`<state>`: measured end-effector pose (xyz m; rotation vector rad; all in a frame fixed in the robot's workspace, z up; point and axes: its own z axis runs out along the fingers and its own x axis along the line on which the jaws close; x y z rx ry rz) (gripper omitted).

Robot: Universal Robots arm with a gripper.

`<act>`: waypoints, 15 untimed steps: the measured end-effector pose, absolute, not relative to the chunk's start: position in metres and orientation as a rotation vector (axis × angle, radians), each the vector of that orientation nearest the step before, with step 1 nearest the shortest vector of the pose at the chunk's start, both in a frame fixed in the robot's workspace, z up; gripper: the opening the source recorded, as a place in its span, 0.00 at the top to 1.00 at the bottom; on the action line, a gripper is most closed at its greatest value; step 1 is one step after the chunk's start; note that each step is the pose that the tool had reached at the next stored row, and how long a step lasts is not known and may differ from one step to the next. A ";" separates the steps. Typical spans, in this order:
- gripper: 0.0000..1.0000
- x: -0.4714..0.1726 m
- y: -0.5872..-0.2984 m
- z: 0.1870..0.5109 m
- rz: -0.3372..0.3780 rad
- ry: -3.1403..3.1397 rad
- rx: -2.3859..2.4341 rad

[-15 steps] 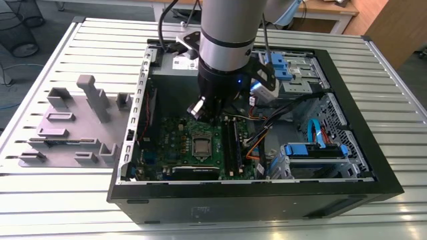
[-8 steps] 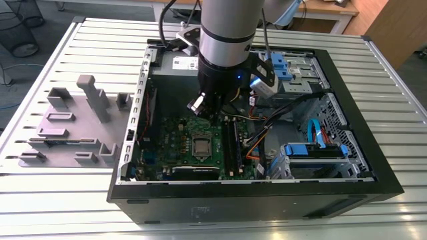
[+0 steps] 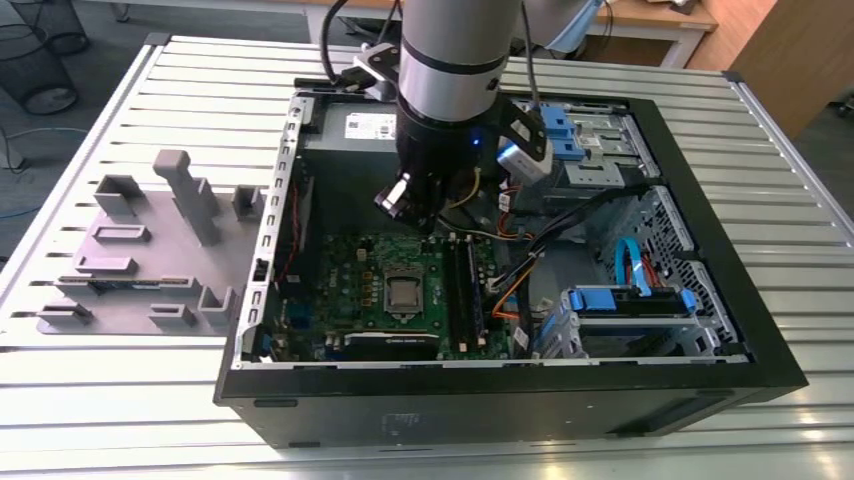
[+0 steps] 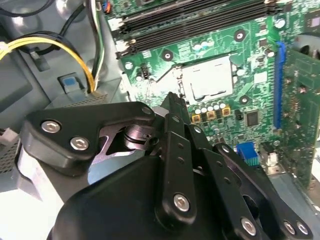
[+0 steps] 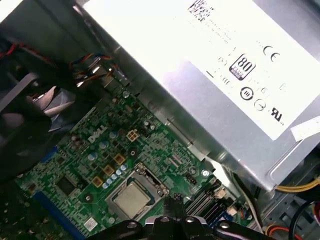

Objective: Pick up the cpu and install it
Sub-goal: 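Install the first cpu locking lever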

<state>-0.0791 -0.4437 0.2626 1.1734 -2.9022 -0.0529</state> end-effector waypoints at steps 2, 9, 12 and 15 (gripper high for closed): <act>0.90 -0.079 -0.443 0.263 -0.061 -2.904 1.174; 0.90 -0.079 -0.440 0.263 -0.091 -2.910 1.178; 0.90 -0.079 -0.440 0.263 -0.133 -2.918 1.183; 0.90 -0.079 -0.440 0.263 -0.183 -2.927 1.188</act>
